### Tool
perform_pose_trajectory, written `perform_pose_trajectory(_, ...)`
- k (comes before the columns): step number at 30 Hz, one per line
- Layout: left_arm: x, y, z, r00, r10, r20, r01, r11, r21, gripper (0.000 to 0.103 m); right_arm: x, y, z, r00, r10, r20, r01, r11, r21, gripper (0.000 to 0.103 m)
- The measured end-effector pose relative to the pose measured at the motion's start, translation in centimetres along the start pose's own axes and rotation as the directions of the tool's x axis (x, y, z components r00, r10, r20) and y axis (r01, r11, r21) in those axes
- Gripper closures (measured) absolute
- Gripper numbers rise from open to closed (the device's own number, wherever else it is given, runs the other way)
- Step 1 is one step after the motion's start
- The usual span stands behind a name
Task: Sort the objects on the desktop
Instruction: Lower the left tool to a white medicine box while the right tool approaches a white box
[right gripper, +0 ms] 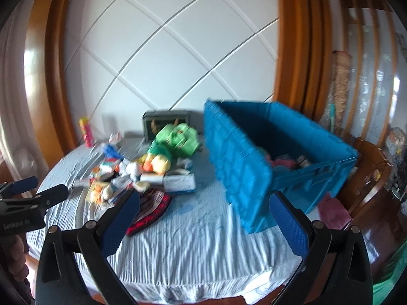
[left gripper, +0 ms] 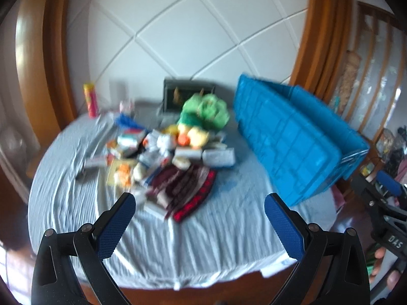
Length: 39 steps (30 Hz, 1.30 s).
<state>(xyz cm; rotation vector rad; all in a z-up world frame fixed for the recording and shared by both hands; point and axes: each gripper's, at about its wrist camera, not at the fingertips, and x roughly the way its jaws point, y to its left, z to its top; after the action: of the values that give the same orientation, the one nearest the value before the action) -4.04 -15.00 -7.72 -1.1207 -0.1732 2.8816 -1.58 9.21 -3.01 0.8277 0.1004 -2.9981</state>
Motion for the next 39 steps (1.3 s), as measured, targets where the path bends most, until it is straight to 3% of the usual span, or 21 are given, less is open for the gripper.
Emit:
perform_pose_trajectory(3,3.1,2.1,-0.4,0.996,0.068,-0.063,-0.069,0.998,-0.008,0.001,3.2,2.1,0.0,0.998,0.048,-0.044,-0.050,0.998,-0.029,0.000)
perform_pose_trajectory(6,6.9,4.5,-1.1,0.987,0.079,-0.141,-0.086,0.995,-0.047,0.001,7.2,4.2,-0.1,0.991,0.094,-0.093,-0.099,0.994,-0.054,0.000)
perform_pose_trajectory(10,12.8,8.1,-1.6,0.961,0.141,-0.239,-0.164,0.983,-0.078,0.001,13.6,6.5,-0.7,0.972,0.156,-0.176,-0.169,0.984,-0.063,0.000)
perform_pose_trajectory(14,19.4,11.8,-1.7,0.919,0.178,-0.351,-0.230,0.967,-0.112,0.001,21.8,8.9,-1.6,0.933,0.211,-0.291,-0.238,0.969,-0.062,0.000)
perform_pose_trajectory(16,23.1,13.8,-2.0,0.882,0.227,-0.413,-0.297,0.948,-0.112,0.001,26.1,9.6,-2.3,0.909,0.231,-0.348,-0.261,0.964,-0.041,0.000)
perform_pose_trajectory(18,25.9,15.6,-2.5,0.856,0.257,-0.448,-0.340,0.933,-0.114,0.001,29.3,10.2,-2.9,0.887,0.245,-0.392,-0.279,0.960,-0.030,0.000)
perform_pose_trajectory(21,29.2,17.4,-3.4,0.832,0.262,-0.489,-0.359,0.926,-0.114,0.001,34.2,11.5,-4.5,0.852,0.233,-0.468,-0.277,0.960,-0.028,0.000)
perform_pose_trajectory(25,32.5,18.4,-3.5,0.826,0.227,-0.515,-0.338,0.932,-0.130,0.001,37.5,13.9,-6.6,0.802,0.243,-0.545,-0.318,0.947,-0.046,0.000)
perform_pose_trajectory(30,35.5,17.2,-4.3,0.822,0.220,-0.526,-0.266,0.964,-0.013,0.001,39.5,15.6,-8.5,0.783,0.206,-0.587,-0.292,0.955,-0.055,0.000)
perform_pose_trajectory(36,34.9,17.4,-5.3,0.858,0.140,-0.494,-0.132,0.990,0.052,0.000,39.9,16.5,-10.3,0.771,0.192,-0.607,-0.242,0.970,-0.001,0.000)
perform_pose_trajectory(39,34.3,17.5,-5.9,0.866,0.100,-0.490,-0.073,0.995,0.075,0.001,39.0,17.9,-11.1,0.768,0.217,-0.603,-0.247,0.968,0.035,0.000)
